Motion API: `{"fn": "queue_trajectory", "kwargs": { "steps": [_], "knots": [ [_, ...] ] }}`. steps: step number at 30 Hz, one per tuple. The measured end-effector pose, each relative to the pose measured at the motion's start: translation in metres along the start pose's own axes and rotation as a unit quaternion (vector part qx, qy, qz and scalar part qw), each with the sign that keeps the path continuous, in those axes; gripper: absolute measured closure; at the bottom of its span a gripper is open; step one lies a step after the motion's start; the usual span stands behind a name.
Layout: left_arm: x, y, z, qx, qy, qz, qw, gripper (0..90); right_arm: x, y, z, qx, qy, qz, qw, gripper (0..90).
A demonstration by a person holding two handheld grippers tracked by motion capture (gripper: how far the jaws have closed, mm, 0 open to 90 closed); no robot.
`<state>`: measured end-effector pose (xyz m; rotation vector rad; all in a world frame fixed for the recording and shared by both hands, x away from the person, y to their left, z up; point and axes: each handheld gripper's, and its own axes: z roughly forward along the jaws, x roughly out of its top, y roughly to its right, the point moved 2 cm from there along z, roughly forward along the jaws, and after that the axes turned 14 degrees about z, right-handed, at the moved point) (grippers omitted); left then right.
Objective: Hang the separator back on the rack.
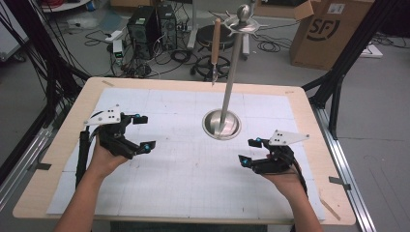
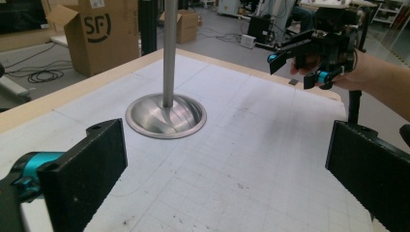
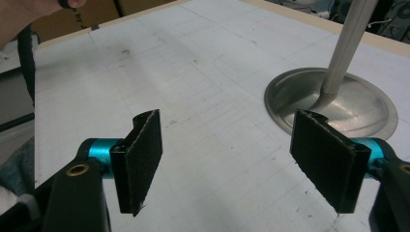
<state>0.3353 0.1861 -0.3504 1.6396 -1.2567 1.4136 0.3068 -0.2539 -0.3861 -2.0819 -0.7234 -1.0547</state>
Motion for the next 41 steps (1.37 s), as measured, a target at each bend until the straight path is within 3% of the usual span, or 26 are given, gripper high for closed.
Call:
{"fn": "queue_trajectory", "kwargs": {
  "steps": [3,8,20,36,41],
  "knots": [
    [-0.004,0.002,-0.003,0.0,-0.002,-0.002,1.0,1.7,-0.002,0.001,0.0,0.001,0.002,0.003,1.0,26.2],
    [-0.013,0.001,-0.005,0.018,-0.028,0.003,0.9995,1.7,-0.003,0.004,0.0,-0.004,0.0,0.004,1.0,26.3],
    [-0.014,0.005,0.002,0.008,-0.034,0.009,0.9993,1.7,-0.004,0.005,-0.001,-0.014,-0.004,0.008,0.9999,26.5],
    [-0.015,0.0,-0.001,0.018,-0.03,0.003,0.9994,1.7,-0.003,0.001,0.001,-0.007,-0.005,0.006,0.9999,26.6],
    [-0.017,0.0,0.003,0.016,-0.042,0.005,0.999,1.7,-0.003,0.0,0.002,-0.006,-0.006,0.005,1.0,26.6]
  ]
}}
